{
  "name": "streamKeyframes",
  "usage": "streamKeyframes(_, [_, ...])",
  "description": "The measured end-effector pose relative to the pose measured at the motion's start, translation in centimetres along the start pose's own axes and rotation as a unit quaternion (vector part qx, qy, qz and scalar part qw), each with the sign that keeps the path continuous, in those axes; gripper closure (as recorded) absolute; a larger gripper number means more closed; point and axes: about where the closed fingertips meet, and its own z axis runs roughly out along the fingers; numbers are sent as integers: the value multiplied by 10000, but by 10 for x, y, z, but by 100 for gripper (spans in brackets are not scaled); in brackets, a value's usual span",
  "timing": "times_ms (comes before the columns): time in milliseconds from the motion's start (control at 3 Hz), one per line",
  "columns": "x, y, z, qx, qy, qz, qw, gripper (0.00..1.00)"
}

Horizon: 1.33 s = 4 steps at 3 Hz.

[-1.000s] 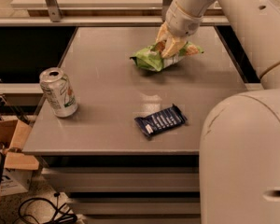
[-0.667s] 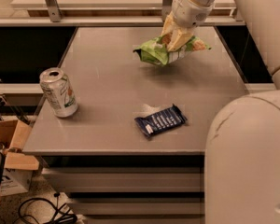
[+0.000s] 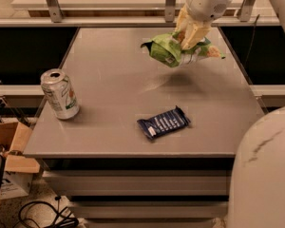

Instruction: Move green rice chip bag near rxbar blueberry

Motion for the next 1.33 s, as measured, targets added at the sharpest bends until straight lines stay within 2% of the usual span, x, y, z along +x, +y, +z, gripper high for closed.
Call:
streamKeyframes(667, [-14, 54, -29, -205, 137, 330, 9992, 100])
streamKeyframes(1333, [-36, 97, -40, -425, 13, 670, 9968, 100])
